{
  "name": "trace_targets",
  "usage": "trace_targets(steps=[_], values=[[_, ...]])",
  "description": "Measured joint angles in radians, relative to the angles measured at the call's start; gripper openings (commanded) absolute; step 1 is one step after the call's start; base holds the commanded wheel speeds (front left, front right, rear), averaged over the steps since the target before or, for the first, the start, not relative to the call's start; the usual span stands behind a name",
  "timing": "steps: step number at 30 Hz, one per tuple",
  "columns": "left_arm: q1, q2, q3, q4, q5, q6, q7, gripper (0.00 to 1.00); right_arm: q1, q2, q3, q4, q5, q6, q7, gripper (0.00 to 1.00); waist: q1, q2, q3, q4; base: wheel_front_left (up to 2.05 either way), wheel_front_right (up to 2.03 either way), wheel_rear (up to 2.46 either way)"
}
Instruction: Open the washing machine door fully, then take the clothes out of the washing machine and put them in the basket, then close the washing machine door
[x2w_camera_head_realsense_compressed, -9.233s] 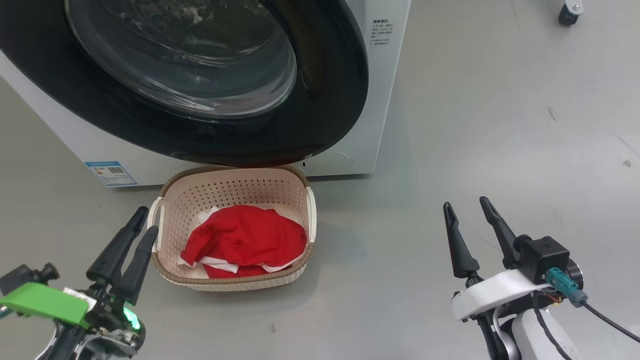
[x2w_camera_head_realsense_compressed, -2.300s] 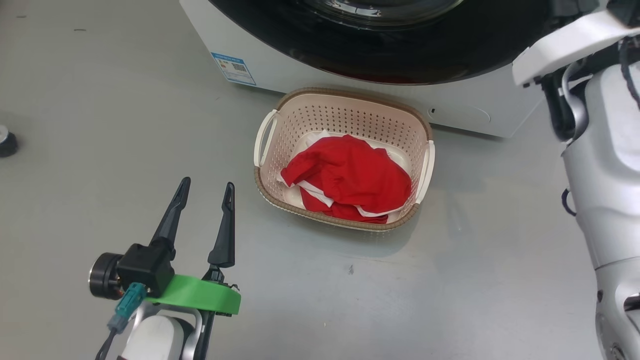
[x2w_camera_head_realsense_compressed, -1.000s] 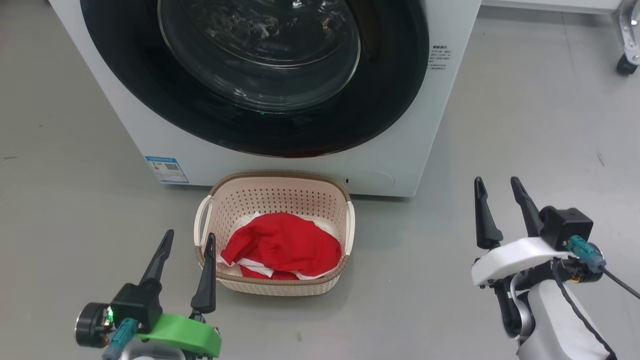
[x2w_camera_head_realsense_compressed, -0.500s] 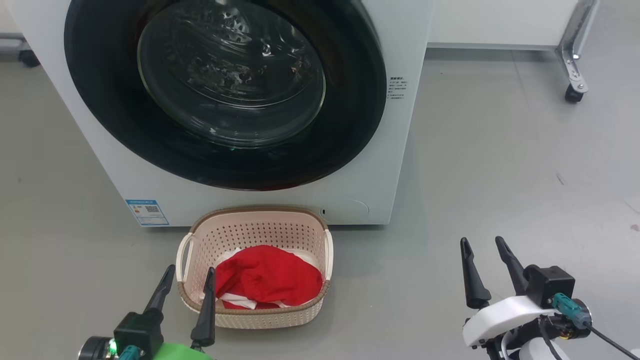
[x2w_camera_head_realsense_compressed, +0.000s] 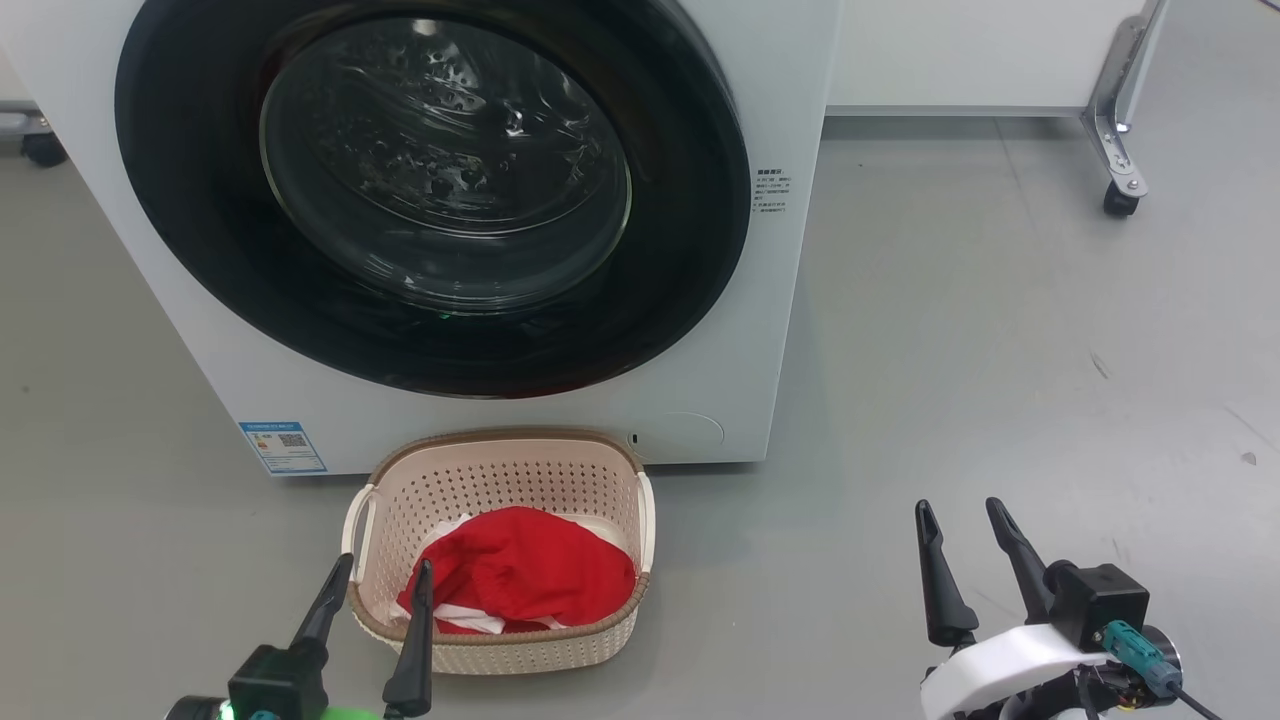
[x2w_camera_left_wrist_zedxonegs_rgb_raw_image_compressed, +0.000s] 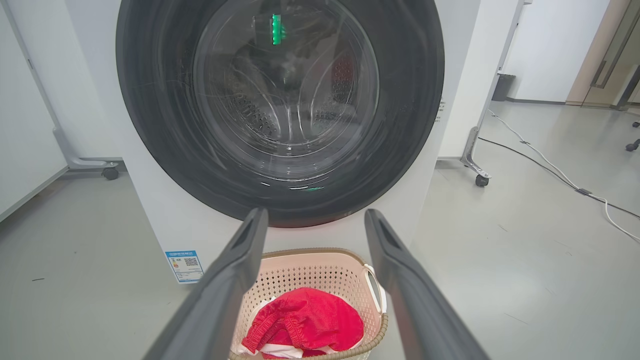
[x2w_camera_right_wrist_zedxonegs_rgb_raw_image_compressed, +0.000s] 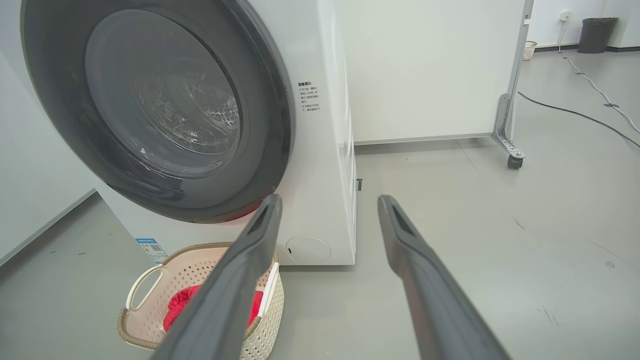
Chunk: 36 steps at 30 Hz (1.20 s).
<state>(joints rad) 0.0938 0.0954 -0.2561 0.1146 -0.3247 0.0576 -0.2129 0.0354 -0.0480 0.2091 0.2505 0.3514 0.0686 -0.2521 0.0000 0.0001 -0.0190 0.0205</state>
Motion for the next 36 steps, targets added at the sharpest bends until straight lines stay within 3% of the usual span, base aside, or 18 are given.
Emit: trace_targets(steps=[32,33,36], values=[[0.014,0.008,-0.002,-0.050,0.000,0.012,0.024,1.00,0.057,0.003,0.020,-0.068,0.000,-0.036,0.000,1.00,0.0000,0.0000,0.003,0.006,0.00,0.00,0.00],[0.014,0.008,-0.003,-0.051,0.000,0.012,0.024,0.00,0.057,0.003,0.021,-0.068,0.000,-0.036,0.000,0.00,0.0000,0.0000,0.003,0.006,0.00,0.00,0.00],[0.018,0.002,-0.008,-0.019,0.000,0.012,0.027,0.00,0.065,0.007,0.023,-0.040,0.000,-0.036,0.000,0.00,0.0000,0.0000,0.003,0.006,0.00,0.00,0.00]])
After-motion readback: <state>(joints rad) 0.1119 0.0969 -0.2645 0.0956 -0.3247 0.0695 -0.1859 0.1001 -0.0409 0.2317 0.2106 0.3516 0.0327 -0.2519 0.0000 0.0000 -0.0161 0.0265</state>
